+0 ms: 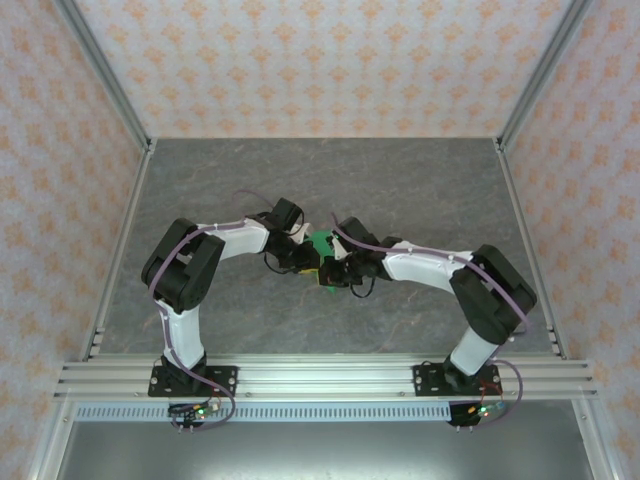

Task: Fold a paper plane with a square sheet of paper (fold left side to right side)
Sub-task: Third fold the triangle at the center of the table.

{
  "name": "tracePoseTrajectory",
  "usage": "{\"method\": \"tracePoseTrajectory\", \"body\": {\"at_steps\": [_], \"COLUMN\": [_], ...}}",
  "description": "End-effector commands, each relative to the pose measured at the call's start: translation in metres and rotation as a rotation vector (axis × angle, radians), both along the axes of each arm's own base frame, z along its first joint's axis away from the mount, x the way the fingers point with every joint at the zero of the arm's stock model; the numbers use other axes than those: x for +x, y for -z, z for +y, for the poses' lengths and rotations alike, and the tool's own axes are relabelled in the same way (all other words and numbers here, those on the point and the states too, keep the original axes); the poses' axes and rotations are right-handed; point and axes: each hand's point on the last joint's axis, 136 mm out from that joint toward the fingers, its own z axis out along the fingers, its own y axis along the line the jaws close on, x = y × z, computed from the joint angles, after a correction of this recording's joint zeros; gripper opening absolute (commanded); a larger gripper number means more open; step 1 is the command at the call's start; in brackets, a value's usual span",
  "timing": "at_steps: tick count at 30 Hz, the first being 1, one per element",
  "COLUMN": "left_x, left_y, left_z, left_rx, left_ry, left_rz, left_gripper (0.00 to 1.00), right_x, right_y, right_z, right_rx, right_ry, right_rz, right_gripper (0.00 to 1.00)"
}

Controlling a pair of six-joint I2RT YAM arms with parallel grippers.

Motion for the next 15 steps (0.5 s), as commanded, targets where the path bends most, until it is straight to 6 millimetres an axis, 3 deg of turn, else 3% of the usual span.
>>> {"method": "tracePoseTrajectory", "body": {"at_steps": [1,15], "left_x": [-0.018,-0.019], "left_y": [0.033,0.033], "left_z": [0.020,0.020], "left_rx": [0.134,0.133], "left_ry": [0.011,0.012], "left_rz": [0.068,0.067], "left_gripper": [0.18,0.18], "right_x": [0.005,0.005], "right_y": [0.011,0.033], "right_z": [-0.004,-0.015], "right_rx": [-0.039,-0.121], "right_ry": [0.036,0.096], "right_rz": [0.020,0.072], "right_gripper": [0.07,0.06]}}
